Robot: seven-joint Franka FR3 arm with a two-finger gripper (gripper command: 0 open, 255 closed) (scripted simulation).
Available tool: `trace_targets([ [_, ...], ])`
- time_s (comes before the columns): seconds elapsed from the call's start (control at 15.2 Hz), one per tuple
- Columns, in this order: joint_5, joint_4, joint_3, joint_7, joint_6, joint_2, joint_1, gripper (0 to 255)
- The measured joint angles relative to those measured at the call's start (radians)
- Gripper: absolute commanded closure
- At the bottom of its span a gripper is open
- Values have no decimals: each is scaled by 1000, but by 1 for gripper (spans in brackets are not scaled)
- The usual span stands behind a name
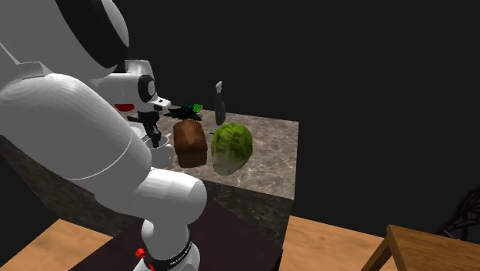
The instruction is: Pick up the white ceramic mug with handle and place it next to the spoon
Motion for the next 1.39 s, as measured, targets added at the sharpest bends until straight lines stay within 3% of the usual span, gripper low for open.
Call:
trace_targets([
  [0.4,-1,-8,3,0,15,9,-2,255],
  [0.46,-1,-8,3,0,15,9,-2,0],
  [0.86,-2,-8,3,0,16,9,-2,0],
  [1.12,-5,56,-29,-9,-100,-47,-1,0],
  [1.39,-4,69,-38,-11,-132,-65,1,0],
])
